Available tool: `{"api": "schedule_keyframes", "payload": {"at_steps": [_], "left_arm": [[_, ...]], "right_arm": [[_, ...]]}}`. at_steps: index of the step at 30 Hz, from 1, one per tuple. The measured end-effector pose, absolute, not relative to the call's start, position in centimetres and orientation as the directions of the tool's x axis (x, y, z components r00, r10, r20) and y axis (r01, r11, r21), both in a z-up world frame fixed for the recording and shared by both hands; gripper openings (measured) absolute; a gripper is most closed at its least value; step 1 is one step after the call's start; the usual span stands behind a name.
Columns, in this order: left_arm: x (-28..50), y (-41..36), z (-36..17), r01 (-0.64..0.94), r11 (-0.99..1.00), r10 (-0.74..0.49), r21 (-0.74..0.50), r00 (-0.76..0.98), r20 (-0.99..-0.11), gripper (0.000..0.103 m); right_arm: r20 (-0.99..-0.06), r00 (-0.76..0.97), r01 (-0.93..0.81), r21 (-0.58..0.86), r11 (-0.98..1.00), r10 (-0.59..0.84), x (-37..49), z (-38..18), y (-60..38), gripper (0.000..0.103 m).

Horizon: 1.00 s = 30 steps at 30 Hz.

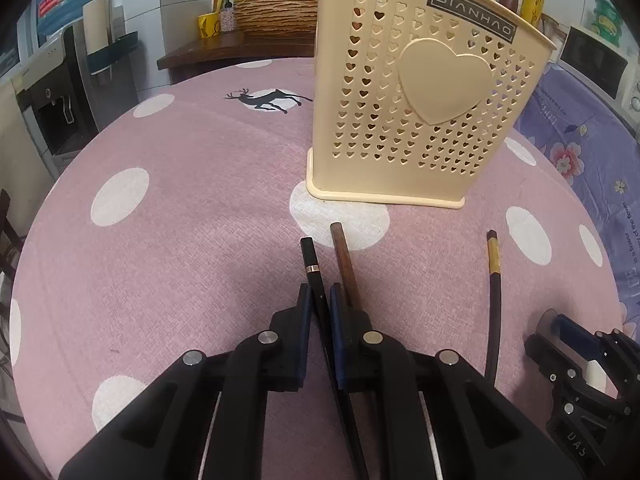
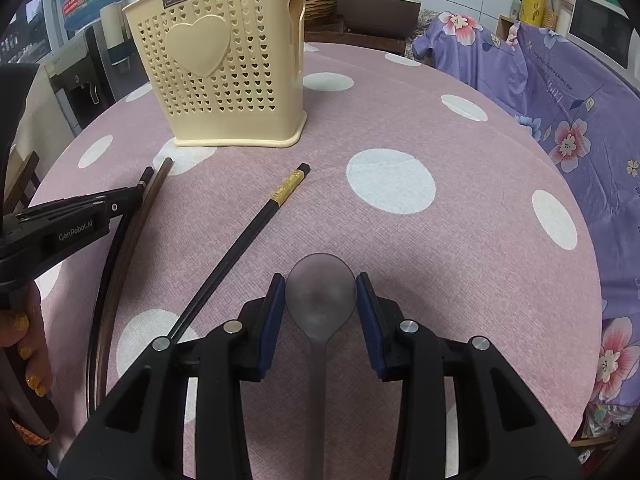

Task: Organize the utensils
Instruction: 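Close the left tool on a black chopstick, then insert the plastic spoon into the holder with the right tool while the left tool inserts the black chopstick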

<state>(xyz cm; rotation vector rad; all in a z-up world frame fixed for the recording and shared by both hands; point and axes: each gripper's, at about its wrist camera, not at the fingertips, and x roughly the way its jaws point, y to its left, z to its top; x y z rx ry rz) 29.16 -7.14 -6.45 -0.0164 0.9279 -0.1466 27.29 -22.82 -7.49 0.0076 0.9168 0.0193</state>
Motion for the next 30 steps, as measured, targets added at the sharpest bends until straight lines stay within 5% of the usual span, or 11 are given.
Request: {"api": "schedule_keyframes", "payload": {"at_steps": [10, 22, 30], "left_arm": [[28.7, -6.0, -5.2, 0.099, 0.984, -0.175, -0.145, 0.634, -0.754, 0.008], [22.8, -2.0, 5.5, 0.173, 0.958, -0.270, -0.230, 0.816, -0.511, 0.008], [20.7, -0.9, 7.4, 0.205, 0.950, -0.294, -0.238, 0.843, -0.450, 0.008]], "right_arm": [[-0.759, 0.645, -0.021, 0.097, 0.995, 0.088, 26.8, -6.3, -23.7, 0.037], [-0.631, 0.758, -0.053, 0.189, 0.981, 0.163, 23.4, 1.4, -25.2, 0.037], [-0.585, 0.792, -0.056, 0.216, 0.975, 0.176, 21.5, 3.6, -25.4, 0.036]]}}
